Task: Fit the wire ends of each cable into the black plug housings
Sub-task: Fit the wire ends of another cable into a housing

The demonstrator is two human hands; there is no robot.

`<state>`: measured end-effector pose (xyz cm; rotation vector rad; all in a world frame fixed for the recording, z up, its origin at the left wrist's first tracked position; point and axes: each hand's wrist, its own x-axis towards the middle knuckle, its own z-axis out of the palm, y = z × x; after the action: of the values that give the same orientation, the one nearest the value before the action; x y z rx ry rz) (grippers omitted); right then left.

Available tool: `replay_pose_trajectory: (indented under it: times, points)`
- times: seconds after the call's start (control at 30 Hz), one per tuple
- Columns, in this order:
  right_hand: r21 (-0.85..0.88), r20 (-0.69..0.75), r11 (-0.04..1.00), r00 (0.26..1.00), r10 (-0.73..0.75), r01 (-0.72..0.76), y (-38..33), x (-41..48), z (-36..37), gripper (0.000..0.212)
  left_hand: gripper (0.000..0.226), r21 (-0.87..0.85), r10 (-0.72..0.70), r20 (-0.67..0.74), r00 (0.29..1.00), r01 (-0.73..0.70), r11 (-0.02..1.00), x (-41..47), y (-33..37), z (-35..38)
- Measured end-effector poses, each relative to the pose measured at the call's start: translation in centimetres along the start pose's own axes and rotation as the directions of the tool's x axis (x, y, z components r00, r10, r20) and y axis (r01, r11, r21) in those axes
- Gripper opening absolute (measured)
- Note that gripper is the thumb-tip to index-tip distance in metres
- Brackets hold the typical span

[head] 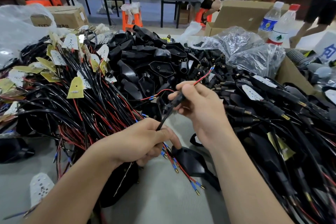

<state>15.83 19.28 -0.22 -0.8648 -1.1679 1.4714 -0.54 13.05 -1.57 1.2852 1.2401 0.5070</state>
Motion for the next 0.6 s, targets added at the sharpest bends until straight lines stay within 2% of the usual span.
replay_pose_trajectory:
  times: [0.13,0.2,0.27,0.33,0.37,0.4,0.47,0.53,0.6]
  points:
    - [-0.198,0.225,0.978,0.968,0.113,-0.068,0.9,-0.9,1.0,0.013,0.039,-0.045,-0.003,-0.014,1.0,0.003,0.999,0.0,-0.3,-0.3]
    - [-0.174,0.231,0.982,0.966,0.116,-0.076,0.8,-1.0,1.2,0.013,0.033,-0.063,0.041,-0.061,0.997,-0.044,0.997,0.2,-0.4,-0.3]
    - [-0.071,0.12,0.996,0.991,0.067,-0.059,0.4,-0.7,1.1,0.017,0.029,-0.058,0.143,-0.127,0.982,-0.151,0.987,0.3,-0.3,-0.7]
    - [0.043,-0.045,0.999,0.999,0.011,-0.009,-0.1,-0.2,0.7,0.02,0.011,-0.027,0.239,-0.163,0.957,-0.246,0.969,0.3,0.1,-1.3]
    - [0.077,-0.12,0.997,0.993,-0.016,0.026,-0.3,0.0,0.3,0.021,0.019,-0.023,0.261,-0.157,0.952,-0.268,0.963,0.2,0.1,-1.7]
    - [0.095,-0.184,0.993,0.982,-0.045,0.063,-0.6,0.2,-0.2,0.021,0.039,-0.038,0.254,-0.149,0.956,-0.262,0.964,0.1,-0.1,-2.2]
    - [0.13,-0.283,0.982,0.954,-0.098,0.139,-1.1,0.4,-1.0,0.02,0.062,-0.057,0.217,-0.114,0.969,-0.225,0.973,-0.1,-0.4,-2.9]
    - [0.182,-0.345,0.961,0.929,-0.135,0.207,-1.5,0.5,-1.6,0.02,0.069,0.012,0.184,-0.089,0.979,-0.184,0.983,-0.3,-0.5,-3.0]
    - [0.204,-0.365,0.949,0.918,-0.155,0.242,-1.7,0.4,-1.8,0.019,0.056,-0.034,0.181,-0.15,0.972,-0.188,0.982,-0.2,-0.4,-2.6]
